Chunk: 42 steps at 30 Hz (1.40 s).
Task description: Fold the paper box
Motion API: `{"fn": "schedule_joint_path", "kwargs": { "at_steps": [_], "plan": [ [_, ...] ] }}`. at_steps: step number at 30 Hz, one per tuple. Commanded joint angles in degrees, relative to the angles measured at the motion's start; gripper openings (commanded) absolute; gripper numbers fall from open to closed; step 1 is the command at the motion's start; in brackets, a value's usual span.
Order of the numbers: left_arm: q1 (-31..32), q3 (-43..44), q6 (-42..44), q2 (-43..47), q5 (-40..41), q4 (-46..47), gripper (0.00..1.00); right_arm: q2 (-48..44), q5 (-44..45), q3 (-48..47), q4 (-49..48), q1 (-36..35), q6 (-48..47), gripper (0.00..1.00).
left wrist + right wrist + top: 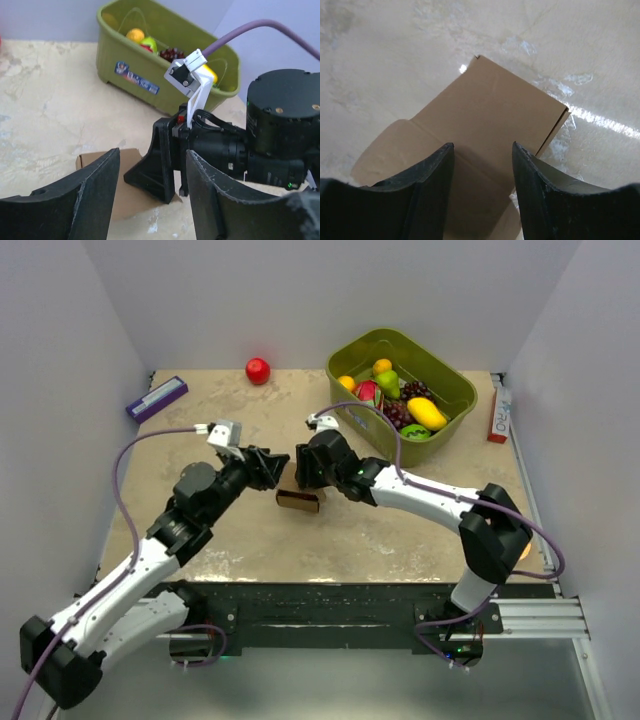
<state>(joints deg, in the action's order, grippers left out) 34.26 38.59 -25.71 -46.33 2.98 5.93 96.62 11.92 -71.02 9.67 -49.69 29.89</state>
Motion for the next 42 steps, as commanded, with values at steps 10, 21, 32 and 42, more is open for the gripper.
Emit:
{"fn": "schedule_joint_path", "kwargs": {
  "at_steps": [10,21,32,42],
  "plan": [
    [-1.56,-16.08,-8.2,-17.21,-8.87,18.23,0.48,5.42,-1.55,4.31,-1.85,0.03,2.01,0.52],
    [-4.28,-8.62,-2.76,-15.64,-8.34,13.23,0.59,-0.55,-4.44,2.9,1.23,3.1,2.36,0.77],
    [-14.31,-11.78,-6.36,-17.83,-15.29,16.91,0.86,-4.07,-16.05,12.48,-6.24,11.46,5.18,0.79],
    [-15.36,-11.96,-6.8,-19.15,-16.43,17.27,0.91,-0.91,-28.26,21.18,-18.36,17.08,10.54,0.54]
  ]
}}
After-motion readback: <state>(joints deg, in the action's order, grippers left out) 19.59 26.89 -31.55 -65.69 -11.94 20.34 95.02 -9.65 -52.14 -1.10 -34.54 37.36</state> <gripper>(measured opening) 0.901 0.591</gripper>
